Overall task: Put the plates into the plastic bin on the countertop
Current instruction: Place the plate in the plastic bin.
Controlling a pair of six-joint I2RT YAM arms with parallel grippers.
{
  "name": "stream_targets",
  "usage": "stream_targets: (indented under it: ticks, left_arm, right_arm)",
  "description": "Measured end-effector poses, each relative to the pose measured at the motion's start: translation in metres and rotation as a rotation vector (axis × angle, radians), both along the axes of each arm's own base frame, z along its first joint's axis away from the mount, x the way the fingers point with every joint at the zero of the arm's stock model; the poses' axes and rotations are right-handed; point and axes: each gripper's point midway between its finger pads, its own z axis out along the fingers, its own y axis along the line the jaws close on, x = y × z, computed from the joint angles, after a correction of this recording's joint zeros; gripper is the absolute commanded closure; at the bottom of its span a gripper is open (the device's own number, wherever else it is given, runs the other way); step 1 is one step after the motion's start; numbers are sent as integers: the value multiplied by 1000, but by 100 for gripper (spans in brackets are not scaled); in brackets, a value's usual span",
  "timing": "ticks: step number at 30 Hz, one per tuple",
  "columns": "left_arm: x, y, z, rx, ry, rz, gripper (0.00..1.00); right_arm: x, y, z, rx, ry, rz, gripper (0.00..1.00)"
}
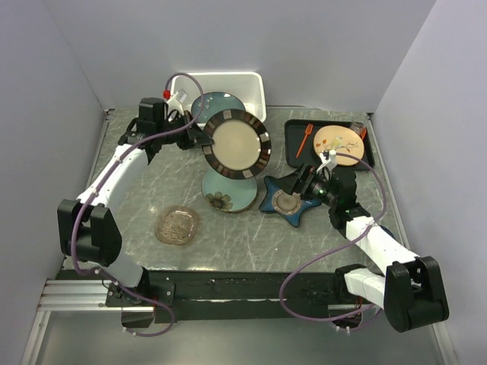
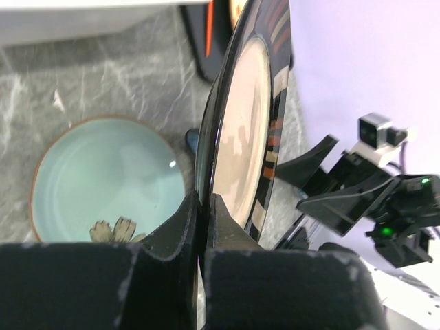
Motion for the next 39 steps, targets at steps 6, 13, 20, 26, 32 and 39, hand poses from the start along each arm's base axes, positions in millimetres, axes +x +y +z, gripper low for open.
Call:
stream_targets:
  ticks: [6,13,20,26,32,39]
  left_arm:
    - [19,-2,18,-31,-28,10,99]
    - [50,3,16,-70,3,54,99]
    - [82,7,10,-110,20,99,99]
    - [101,10,11,-131,29,120,99]
    - [122,16,19,-154,17,145,99]
    - [145,29,23,-188,11,186,99]
  right_arm:
    - [-2,0,1,2,-7,1,0]
    - [-3,0,1,3,-5,5,0]
    - [-3,2,-2,6,4,20,0]
    - [-3,3,-5,5,14,25,0]
    - [-7,4,-12,8,31,37,0]
    - [-7,5,-13,9,35,40,0]
